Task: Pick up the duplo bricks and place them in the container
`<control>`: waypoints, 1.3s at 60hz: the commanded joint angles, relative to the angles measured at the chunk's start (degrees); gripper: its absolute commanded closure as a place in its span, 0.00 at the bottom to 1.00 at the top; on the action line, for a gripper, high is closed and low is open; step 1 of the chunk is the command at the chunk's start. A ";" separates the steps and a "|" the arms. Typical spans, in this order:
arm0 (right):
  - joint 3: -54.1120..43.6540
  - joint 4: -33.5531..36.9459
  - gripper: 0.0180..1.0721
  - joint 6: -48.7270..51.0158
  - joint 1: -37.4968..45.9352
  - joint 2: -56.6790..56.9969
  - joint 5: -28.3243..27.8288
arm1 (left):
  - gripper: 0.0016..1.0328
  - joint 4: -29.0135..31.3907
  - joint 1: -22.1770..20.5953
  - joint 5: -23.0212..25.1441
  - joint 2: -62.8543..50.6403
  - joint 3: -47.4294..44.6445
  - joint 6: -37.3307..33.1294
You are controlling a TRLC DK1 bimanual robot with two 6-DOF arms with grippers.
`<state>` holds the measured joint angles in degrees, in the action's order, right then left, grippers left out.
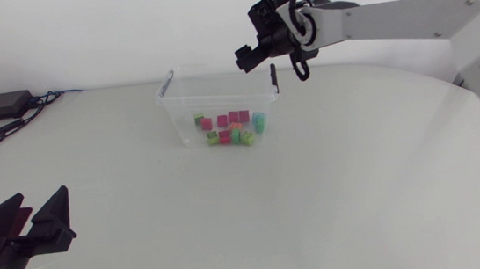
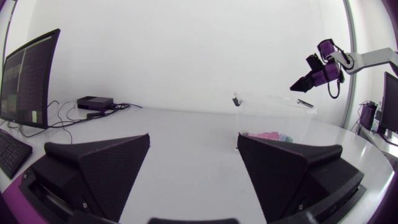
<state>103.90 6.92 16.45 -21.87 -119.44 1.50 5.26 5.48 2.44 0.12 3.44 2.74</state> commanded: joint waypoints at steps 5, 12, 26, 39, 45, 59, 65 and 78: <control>-10.65 -5.07 0.05 -0.71 0.86 12.12 3.42 | 0.05 -0.60 0.24 -0.59 0.50 -1.16 -0.81; -20.05 -10.43 0.05 -0.80 1.83 20.38 5.45 | 0.05 -0.51 0.24 -0.59 0.50 -1.16 -0.81; -33.32 -12.72 0.05 0.95 4.90 30.84 5.62 | 0.05 -0.51 -0.29 -0.59 0.50 -1.16 -0.81; -40.53 -12.89 0.05 1.13 9.30 38.14 4.57 | 0.05 -6.22 -1.26 -0.68 0.85 -3.62 -0.81; -43.34 -13.51 0.05 1.13 10.71 41.48 4.48 | 0.05 -6.14 -1.96 -0.50 0.76 -3.53 0.16; -56.70 -23.35 0.05 2.19 14.05 52.90 5.27 | 0.05 -5.96 -3.72 -0.50 0.76 -3.53 0.16; -64.70 -27.84 0.05 0.43 16.15 59.32 5.36 | 0.05 -6.05 -3.89 -0.50 0.76 -3.53 0.25; -76.65 -31.26 0.05 0.16 18.18 68.55 5.36 | 0.05 -5.70 -3.81 -0.59 0.76 -3.53 -0.37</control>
<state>30.09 -22.94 17.76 -4.38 -52.60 6.28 0.08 1.74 2.44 0.23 1.21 2.76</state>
